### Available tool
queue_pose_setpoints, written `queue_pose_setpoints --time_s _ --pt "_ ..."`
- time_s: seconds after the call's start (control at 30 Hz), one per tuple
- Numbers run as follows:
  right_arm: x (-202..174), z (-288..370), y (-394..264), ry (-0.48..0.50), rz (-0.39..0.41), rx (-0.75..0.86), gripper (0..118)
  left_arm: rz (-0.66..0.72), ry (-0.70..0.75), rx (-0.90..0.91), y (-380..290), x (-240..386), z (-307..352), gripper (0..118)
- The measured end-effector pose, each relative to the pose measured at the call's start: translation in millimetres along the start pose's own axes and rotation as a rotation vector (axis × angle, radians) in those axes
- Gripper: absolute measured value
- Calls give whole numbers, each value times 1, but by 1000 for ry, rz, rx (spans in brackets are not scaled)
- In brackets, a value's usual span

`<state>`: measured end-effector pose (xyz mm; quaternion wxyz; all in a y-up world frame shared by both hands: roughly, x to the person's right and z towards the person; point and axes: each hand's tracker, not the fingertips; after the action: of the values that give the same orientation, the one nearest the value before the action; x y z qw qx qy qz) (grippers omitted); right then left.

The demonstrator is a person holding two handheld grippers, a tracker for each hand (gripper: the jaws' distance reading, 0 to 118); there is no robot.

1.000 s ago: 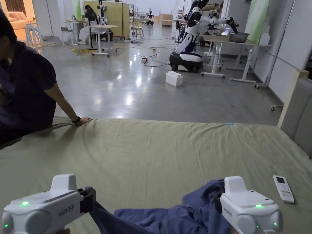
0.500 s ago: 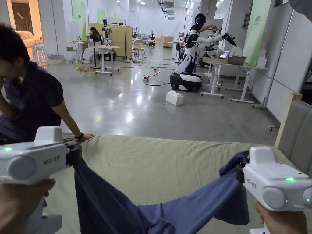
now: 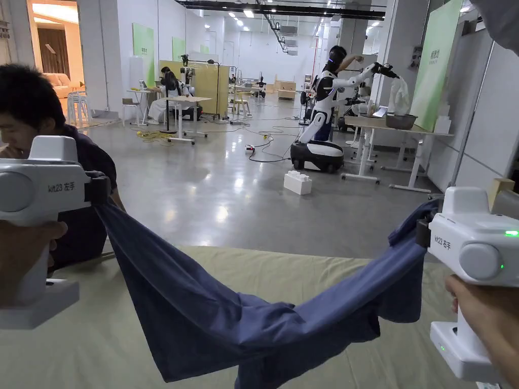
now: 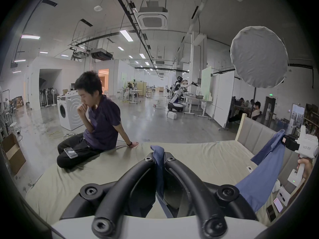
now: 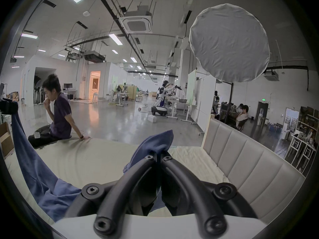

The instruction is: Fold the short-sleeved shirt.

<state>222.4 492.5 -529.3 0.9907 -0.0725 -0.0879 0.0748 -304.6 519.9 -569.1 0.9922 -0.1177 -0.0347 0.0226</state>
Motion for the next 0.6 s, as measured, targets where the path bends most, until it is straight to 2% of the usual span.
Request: queue_pose_setpoints --time_s 0.33,0.5,0.6 --pt "10 -33 14 -27 15 14 3 16 67 7 8 -29 -21 7" --pt "14 -32 -32 -34 10 -70 3 61 68 -35 -34 -39 -23 7" --pt "11 -20 -74 -38 43 -124 3 70 64 -81 -80 -39 -15 7"
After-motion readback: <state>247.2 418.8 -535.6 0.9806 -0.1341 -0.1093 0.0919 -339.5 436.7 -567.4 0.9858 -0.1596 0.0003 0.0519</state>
